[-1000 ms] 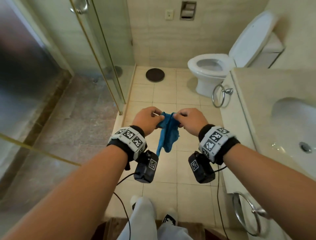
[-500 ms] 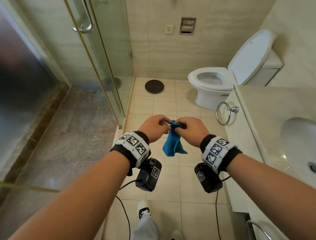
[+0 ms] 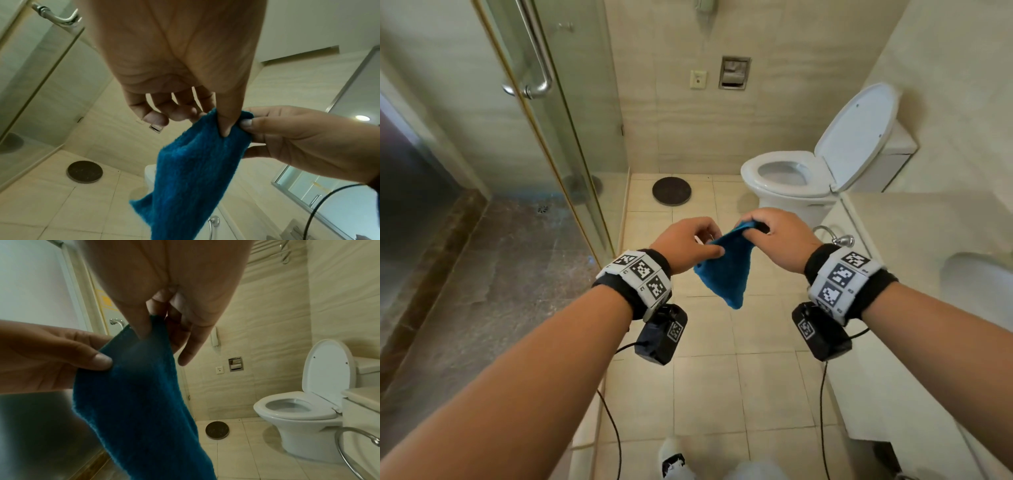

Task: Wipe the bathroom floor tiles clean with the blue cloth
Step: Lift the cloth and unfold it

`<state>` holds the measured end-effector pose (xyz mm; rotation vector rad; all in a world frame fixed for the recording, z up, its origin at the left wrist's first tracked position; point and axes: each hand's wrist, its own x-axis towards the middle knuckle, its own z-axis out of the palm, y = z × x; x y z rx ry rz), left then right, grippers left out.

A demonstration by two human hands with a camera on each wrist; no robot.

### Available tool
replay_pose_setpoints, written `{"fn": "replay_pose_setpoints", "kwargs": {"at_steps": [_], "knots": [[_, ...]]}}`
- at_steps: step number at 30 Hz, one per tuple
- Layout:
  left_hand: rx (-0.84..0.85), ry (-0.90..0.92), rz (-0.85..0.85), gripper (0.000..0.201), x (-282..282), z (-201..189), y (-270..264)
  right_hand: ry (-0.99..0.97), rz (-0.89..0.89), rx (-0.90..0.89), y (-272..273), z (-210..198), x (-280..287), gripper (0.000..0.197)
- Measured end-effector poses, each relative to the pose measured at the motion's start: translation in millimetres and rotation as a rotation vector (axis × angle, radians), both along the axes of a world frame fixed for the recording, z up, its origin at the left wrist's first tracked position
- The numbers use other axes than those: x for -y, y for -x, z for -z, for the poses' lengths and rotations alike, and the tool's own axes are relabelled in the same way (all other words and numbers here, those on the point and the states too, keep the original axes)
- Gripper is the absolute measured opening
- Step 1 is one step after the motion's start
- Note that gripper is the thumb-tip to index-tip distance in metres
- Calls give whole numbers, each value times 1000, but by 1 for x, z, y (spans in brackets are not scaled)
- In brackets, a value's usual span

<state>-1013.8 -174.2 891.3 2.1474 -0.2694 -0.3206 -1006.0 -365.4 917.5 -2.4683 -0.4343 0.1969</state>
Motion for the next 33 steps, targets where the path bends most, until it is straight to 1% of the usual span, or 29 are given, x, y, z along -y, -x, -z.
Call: {"fn": "replay_pose_setpoints", "kwargs": {"at_steps": [3, 6, 9, 11, 13, 16, 19, 23, 25, 27, 30, 33], "knots": [[21, -56, 7, 8, -3, 1, -14, 17, 29, 48, -15, -4, 3, 19], [47, -85, -31, 7, -3, 4, -28, 14, 33, 61, -29, -6, 5, 18], [99, -53, -92, 9, 1, 3, -45, -27, 67, 32, -51, -6, 11, 16], [173, -39, -127, 15, 7, -1, -59, -32, 94, 19, -70, -6, 18, 15], [224, -34, -168, 21, 14, -5, -75, 6, 67, 17, -89, -7, 26, 13], [261, -42, -214, 22, 26, -10, -102, 41, 6, 15, -116, -7, 39, 8], [281, -31, -259, 19, 39, -18, -126, 18, 10, 10, -146, -6, 55, 10], [318, -74, -311, 15, 50, -23, -149, -7, 58, -9, -186, -4, 69, 17], [304, -73, -315, 12, 52, -22, -158, -43, 54, -22, -201, -3, 70, 16], [255, -52, -290, 9, 54, -18, -166, -86, 28, -18, -210, -4, 67, 12], [155, 84, -246, 20, 60, -11, -180, -123, -63, -9, -223, -7, 61, 12], [128, 116, -212, 24, 67, -7, -197, -128, -105, -2, -239, -8, 57, 8]]}}
